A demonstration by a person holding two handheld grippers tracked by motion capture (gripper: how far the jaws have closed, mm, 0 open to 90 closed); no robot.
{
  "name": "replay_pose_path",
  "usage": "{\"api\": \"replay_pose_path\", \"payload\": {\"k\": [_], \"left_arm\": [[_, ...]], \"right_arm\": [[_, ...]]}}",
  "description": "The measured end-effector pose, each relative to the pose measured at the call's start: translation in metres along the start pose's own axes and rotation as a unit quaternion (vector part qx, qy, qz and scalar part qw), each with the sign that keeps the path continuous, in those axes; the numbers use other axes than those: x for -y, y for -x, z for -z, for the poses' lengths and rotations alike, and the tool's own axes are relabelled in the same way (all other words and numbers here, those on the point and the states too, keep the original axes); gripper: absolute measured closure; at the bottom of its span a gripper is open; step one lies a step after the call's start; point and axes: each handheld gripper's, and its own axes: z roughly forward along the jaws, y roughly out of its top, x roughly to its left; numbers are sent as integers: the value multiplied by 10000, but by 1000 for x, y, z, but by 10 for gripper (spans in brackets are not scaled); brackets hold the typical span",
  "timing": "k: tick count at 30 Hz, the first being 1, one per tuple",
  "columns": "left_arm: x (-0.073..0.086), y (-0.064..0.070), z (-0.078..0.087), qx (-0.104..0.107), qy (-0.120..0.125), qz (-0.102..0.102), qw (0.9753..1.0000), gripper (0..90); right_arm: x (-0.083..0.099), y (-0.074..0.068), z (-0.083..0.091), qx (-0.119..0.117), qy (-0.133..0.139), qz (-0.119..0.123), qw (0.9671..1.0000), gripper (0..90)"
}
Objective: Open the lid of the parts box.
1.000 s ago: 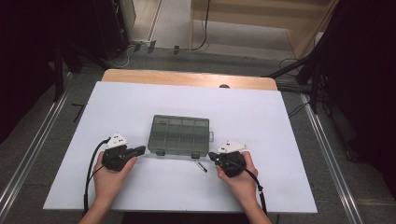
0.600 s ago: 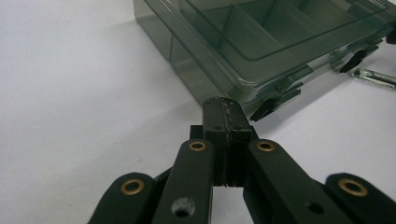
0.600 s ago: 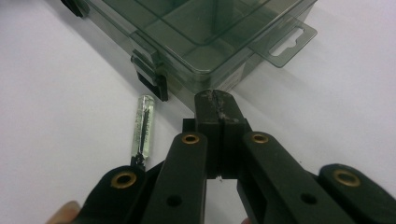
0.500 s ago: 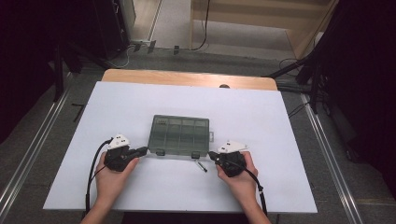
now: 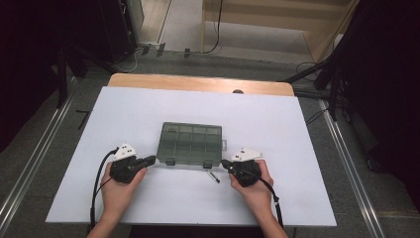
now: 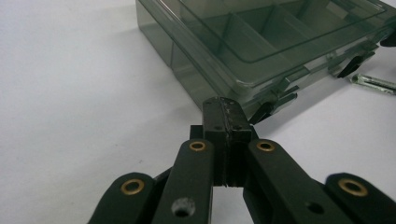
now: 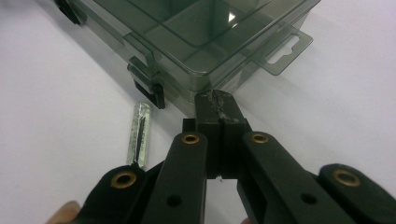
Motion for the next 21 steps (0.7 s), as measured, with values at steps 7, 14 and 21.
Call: {"api": "replay_pose_path", "payload": {"k": [7, 14, 21], "left_arm": [[-1, 1, 1, 127, 77, -29, 9999, 900], [-9, 5, 3, 173, 236, -115, 9995, 900], [-18, 10, 1, 222, 361, -195, 9989, 900]], "right_arm": [[-3, 3, 4, -22, 208, -74, 9998, 900], [-9, 4, 8, 5, 314, -65, 9995, 900], [-16, 6, 12, 15, 386, -93, 9992, 900]]}}
